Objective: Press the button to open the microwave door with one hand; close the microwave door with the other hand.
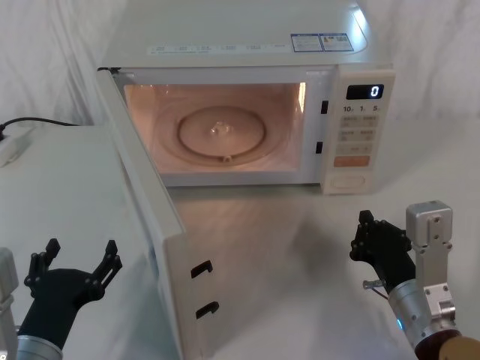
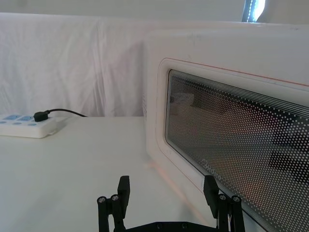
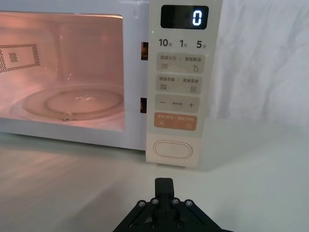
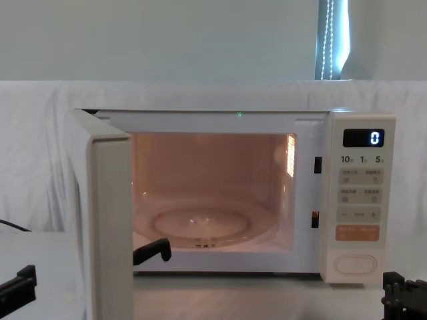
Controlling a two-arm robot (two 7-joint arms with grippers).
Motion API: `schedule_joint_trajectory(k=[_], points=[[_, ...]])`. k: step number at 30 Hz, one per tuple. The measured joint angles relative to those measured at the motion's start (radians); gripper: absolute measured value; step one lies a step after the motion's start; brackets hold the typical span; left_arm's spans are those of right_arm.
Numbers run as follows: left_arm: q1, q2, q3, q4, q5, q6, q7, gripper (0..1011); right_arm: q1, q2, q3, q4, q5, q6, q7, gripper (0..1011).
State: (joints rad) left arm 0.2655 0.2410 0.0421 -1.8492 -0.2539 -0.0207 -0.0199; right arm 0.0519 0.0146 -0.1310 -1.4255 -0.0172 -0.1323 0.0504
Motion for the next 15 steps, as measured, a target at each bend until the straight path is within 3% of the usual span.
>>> schedule_joint_trajectory(k=[11, 15], points=[[0.0, 0.0, 0.0, 0.0, 0.0, 0.0, 0.0, 1001, 0.002, -0.001, 0.001, 0.001, 0.001, 0.008, 0.0, 0], [0.0, 0.0, 0.0, 0.0, 0.0, 0.0, 0.0, 927, 0.002, -0.001, 0.001, 0.001, 0.001, 0.009, 0.0, 0]])
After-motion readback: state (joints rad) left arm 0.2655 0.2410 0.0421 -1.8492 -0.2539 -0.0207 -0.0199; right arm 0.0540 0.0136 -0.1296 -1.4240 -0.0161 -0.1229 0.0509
